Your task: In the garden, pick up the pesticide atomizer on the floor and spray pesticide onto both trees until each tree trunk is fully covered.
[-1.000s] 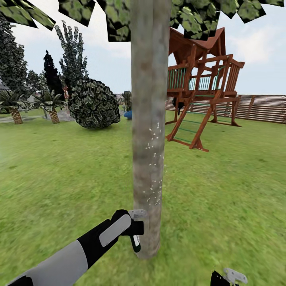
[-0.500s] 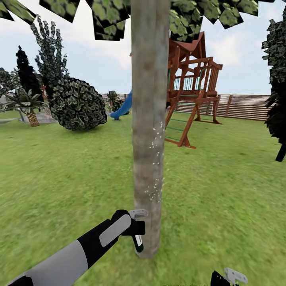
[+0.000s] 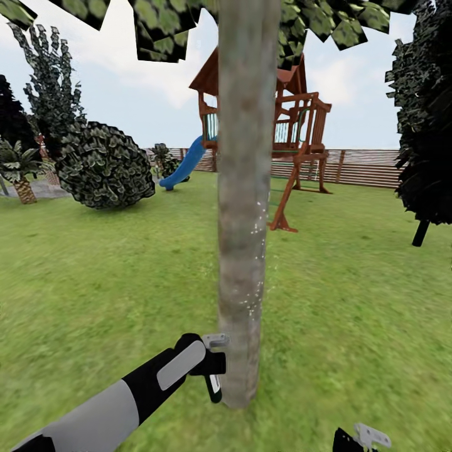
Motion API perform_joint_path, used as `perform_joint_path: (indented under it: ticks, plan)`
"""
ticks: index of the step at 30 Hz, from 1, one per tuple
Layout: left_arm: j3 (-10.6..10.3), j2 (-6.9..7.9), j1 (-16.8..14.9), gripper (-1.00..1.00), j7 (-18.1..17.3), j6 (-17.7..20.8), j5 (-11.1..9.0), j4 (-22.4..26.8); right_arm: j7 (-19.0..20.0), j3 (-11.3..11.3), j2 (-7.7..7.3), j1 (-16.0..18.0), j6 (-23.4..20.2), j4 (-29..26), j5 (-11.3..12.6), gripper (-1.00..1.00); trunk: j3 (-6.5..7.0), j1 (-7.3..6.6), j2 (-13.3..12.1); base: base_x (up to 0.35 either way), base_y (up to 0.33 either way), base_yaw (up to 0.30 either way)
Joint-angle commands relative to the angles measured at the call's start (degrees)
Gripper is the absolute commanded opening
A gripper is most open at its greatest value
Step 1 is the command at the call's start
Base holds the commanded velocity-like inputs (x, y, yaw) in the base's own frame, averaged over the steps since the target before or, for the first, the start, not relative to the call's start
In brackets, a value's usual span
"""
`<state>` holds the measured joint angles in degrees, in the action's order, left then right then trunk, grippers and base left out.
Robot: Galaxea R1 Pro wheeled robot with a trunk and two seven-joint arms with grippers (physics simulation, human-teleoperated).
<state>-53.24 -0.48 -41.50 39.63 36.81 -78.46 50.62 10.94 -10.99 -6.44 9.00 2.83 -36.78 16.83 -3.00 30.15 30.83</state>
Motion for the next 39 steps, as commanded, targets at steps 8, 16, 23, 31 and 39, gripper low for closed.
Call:
perform_joint_path:
  ticks: [8,16,23,31,39]
  plan:
    - [-0.11,-0.01,-0.07,-1.0,0.45,-0.07,-0.49,-0.13,0.49,-0.17,0.02,0.05,0.0,0.04,0.57,-1.0,-0.12,0.03,0.11,0.0,0.35,-0.214]
    - [-0.11,-0.04,-0.07,-1.0,0.45,-0.07,-0.5,-0.17,0.46,-0.17,0.02,0.05,-0.02,0.04,0.57,-1.0,-0.12,0.03,0.11,0.0,0.35,-0.244]
    - [-0.11,-0.04,-0.07,-1.0,0.45,-0.07,-0.47,-0.17,0.45,-0.17,0.02,0.05,-0.02,0.04,0.57,-1.0,-0.12,0.03,0.11,0.0,0.35,-0.245]
    - [-0.11,-0.04,-0.07,-1.0,0.45,-0.07,-0.47,-0.17,0.49,-0.17,0.02,0.05,-0.02,0.04,0.57,-1.0,-0.12,0.03,0.11,0.005,0.35,-0.245]
    - [-0.11,-0.04,-0.07,-1.0,0.51,-0.08,-0.47,-0.12,0.49,-0.17,0.02,0.05,0.05,0.04,0.57,-1.0,-0.12,0.03,0.11,0.145,0.309,-0.115]
